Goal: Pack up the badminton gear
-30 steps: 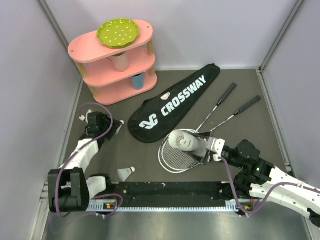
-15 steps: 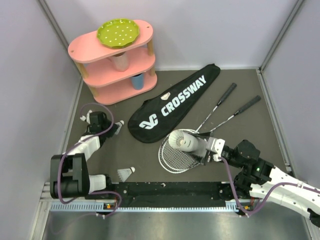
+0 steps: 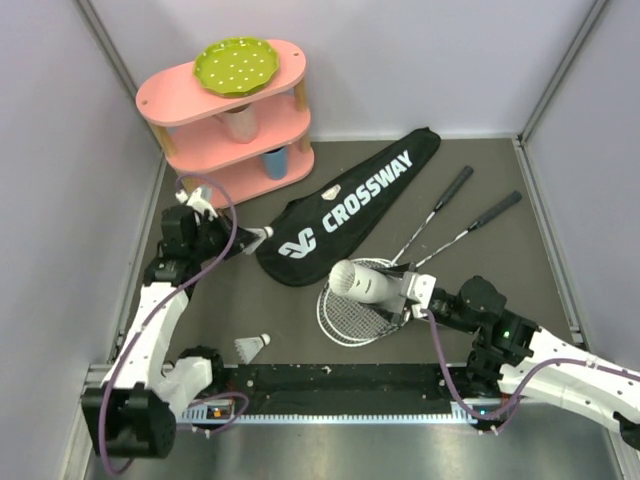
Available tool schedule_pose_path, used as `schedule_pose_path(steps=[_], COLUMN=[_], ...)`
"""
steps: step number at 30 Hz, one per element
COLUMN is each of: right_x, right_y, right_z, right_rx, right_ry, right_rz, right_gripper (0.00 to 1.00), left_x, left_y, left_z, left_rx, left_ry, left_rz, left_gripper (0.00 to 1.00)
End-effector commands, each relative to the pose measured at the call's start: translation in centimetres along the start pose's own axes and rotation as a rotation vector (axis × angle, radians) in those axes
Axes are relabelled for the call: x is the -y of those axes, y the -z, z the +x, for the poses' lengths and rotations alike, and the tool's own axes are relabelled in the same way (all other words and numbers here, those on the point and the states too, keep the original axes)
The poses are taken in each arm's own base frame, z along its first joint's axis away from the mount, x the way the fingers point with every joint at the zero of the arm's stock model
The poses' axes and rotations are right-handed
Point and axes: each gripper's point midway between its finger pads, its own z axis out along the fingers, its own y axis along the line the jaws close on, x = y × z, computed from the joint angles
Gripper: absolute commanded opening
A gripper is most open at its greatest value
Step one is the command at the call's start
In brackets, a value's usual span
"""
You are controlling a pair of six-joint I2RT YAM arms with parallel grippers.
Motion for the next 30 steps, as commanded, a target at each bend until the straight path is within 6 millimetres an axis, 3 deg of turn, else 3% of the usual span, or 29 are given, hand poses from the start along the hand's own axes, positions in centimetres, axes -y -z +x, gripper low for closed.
schedule_pose_path(steps=[1,7,13,23,30], right_x=[1.0,1.3,1.3,0.7,0.5], right_y=[-0.7,-1.1,-1.1,-1.0,-1.2], right_z=[-1.5,-0.7,-1.9,-3.0,-3.4], right_rx=[0.031,-0.016,-0.004,0.026,0.043], right_ry=[0.028,0.034,0.009,-0.034,-0.044], right_rz=[0.031,0.041,0.028,-0.007,-0.023], right_gripper=[0.18,0.18,0.18,0.18,0.18], left_x=[8.9,16.3,19.5,21.0,23.3], left_y=[6.3,13.8,16.6,15.8,15.8], left_z=[3.0,5.5,8.4,10.8,12.7], left_rx=[-0.156,-0.174,-0.289,-0.369,-0.417], left_ry=[-0.322,-0.483,-0.576,-0.61,-0.604], left_rz=[0.29,0.582,0.731,0.747,0.823], left_gripper=[0.0,0.0,0.0,0.0,0.0])
